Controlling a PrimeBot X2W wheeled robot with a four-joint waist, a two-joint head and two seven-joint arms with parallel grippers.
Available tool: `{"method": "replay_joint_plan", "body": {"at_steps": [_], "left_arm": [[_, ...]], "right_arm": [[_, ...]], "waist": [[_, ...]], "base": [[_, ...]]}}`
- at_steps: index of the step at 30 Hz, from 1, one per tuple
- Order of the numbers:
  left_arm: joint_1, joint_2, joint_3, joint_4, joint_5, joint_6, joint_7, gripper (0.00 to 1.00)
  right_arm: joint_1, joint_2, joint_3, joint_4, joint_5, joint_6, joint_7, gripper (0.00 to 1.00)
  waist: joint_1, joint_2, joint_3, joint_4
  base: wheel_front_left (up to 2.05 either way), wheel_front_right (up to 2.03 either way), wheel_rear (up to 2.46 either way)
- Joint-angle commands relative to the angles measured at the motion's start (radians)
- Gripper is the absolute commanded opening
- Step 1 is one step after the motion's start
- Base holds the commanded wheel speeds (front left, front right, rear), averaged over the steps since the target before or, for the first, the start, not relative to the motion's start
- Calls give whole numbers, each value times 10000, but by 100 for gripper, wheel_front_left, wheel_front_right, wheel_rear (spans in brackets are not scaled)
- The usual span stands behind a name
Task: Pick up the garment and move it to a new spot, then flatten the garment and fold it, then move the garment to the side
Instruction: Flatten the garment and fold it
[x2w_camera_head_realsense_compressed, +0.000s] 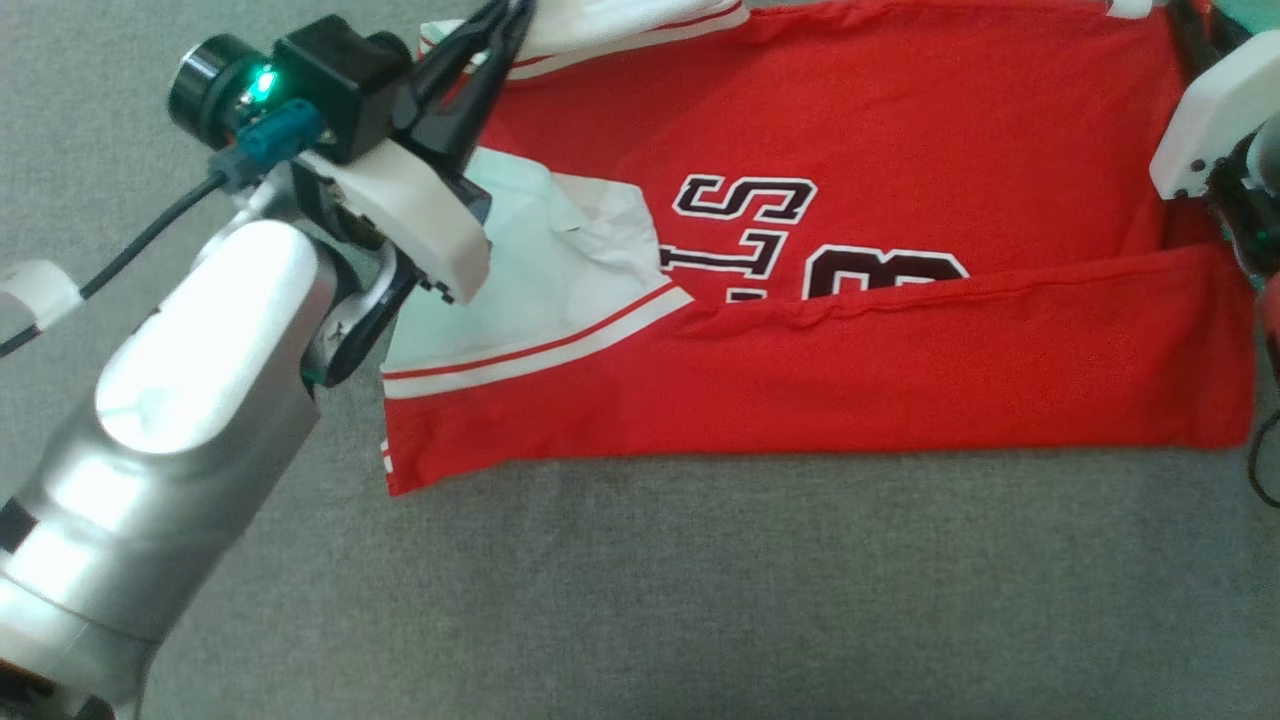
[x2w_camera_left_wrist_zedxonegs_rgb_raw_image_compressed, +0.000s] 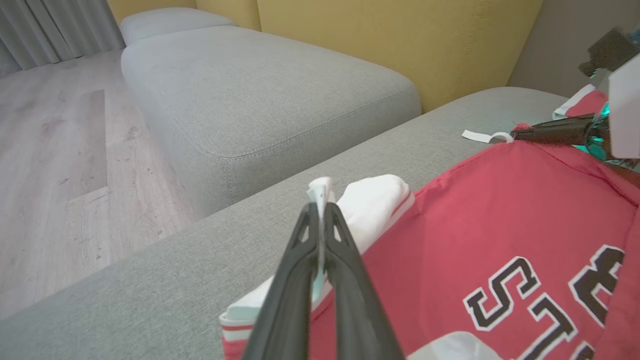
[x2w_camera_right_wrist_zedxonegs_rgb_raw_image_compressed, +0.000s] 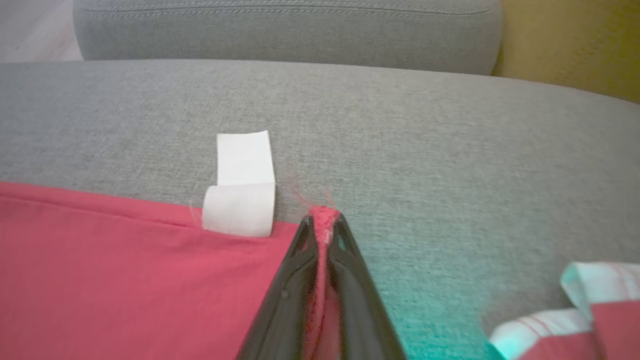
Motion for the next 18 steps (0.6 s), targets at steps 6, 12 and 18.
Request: {"method": "replay_joint_plan", "body": {"at_steps": [6,12,18], "left_arm": [[-513,537,817,182,-63,300,-360,0],[-975,679,1147,829,72,524,-805,0],[-1935,469,1274,1854,368,546,-1440,0]], "right_arm": [[-223,54,178,-288,1253,-7,-1210,0],[-387,115,561,-977,2663,-7,-2022,0],[-739,77,772,-1279,3739,-7,-2506,0]], "waist": [[-2,0,-381,-313],[-2,0,-606,-650],[-2,0,-585,-829]], "base": [[0,0,0],[0,0,0],[0,0,0]]}}
